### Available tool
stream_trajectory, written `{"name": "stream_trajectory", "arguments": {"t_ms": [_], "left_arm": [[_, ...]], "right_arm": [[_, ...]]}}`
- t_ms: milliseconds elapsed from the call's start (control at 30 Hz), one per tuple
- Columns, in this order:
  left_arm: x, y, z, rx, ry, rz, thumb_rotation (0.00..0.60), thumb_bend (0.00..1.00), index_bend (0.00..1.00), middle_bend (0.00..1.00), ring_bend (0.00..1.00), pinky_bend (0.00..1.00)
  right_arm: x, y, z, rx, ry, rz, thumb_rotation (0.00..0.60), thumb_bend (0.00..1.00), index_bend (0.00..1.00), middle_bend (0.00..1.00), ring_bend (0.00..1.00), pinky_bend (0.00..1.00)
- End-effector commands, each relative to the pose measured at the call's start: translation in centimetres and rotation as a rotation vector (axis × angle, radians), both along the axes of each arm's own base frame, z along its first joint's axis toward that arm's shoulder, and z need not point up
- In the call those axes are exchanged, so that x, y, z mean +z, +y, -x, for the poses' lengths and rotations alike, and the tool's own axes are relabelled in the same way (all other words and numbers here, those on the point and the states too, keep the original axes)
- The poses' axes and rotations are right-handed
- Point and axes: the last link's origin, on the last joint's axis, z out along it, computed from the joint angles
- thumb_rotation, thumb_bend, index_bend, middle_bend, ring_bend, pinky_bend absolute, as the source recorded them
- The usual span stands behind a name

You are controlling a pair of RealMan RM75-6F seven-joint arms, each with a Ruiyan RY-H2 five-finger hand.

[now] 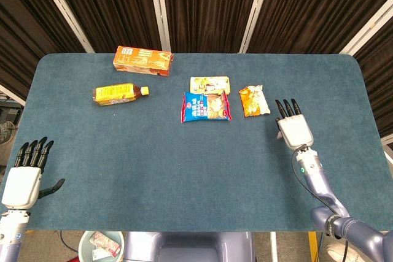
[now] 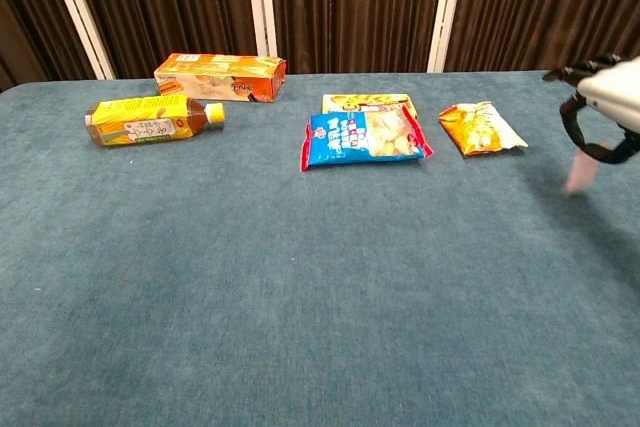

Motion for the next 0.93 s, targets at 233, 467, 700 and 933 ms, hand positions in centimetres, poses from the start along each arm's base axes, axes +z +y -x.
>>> {"name": "stream_trajectory", "arguments": {"t_ms": [233, 467, 700, 933], "left_arm": [[0.4, -0.4, -0.4, -0.026, -0.027, 0.009, 0.554, 0.18, 0.0, 0.0, 0.0, 0.04], [0.6, -1.0, -0.7, -0.051, -0.043, 0.035, 0.554, 0.18, 0.0, 0.0, 0.0, 0.04], [0.7, -1.4, -0.8, -0.069, -0.044, 0.046, 0.555, 0.18, 0.0, 0.0, 0.0, 0.04], [0.5, -1.6, -0.9, -0.079, -0.038, 0.051, 0.554, 0.18, 0.0, 0.0, 0.0, 0.04]], "right_arm": [[3.1, 4.1, -4.2, 0.15, -0.028, 0.095, 0.6, 0.61, 0.58, 0.03, 0.0, 0.0], [5.8, 12.7, -3.8, 0.093, -0.111, 0.141, 0.6, 0.6, 0.56, 0.02, 0.0, 0.0], [6.5, 19.5, -0.4, -0.069, -0.232, 0.191, 0.6, 0.6, 0.53, 0.0, 0.0, 0.0], [6.6, 21.1, 0.6, -0.091, -0.222, 0.178, 0.6, 0.6, 0.52, 0.0, 0.0, 0.0]]}}
